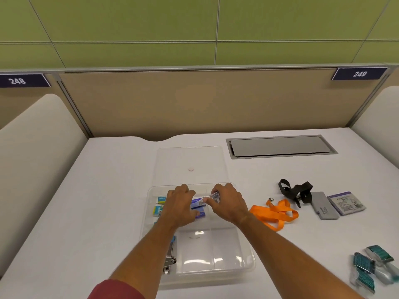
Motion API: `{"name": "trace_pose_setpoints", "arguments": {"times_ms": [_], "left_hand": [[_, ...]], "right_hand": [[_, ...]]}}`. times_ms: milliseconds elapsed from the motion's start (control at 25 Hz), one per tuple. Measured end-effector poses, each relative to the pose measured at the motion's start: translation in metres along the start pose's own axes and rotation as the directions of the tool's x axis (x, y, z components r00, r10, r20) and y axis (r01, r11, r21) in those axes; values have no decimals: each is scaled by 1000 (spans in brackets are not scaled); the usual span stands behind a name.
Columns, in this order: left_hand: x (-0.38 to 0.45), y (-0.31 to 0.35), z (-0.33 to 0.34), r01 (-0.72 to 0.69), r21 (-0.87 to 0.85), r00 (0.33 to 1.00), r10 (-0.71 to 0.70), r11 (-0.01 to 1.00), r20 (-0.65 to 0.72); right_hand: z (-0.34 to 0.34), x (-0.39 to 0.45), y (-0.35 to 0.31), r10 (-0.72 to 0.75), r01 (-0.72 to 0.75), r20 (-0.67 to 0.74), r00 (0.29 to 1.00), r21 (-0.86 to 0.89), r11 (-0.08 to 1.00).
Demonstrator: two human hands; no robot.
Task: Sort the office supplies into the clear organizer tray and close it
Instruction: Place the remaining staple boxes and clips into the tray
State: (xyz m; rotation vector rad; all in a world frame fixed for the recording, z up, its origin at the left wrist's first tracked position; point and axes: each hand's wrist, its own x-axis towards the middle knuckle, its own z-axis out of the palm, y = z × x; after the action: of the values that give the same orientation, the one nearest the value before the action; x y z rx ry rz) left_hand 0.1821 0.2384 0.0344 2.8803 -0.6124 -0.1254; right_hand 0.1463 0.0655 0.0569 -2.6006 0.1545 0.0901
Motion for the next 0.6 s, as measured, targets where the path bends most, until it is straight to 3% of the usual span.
{"name": "trace_pose_setpoints", "arguments": {"times_ms": [240,600], "left_hand": [[-21,-26,-8,20,16,994,-18,1000,-112],[-39,-60,-9,81,138,992,-67,987,-107]], "right_hand": [[12,8,-29,-42,42,60,997,3,999],[36,17,-56,-157,172,238,959,-44,984]]}}
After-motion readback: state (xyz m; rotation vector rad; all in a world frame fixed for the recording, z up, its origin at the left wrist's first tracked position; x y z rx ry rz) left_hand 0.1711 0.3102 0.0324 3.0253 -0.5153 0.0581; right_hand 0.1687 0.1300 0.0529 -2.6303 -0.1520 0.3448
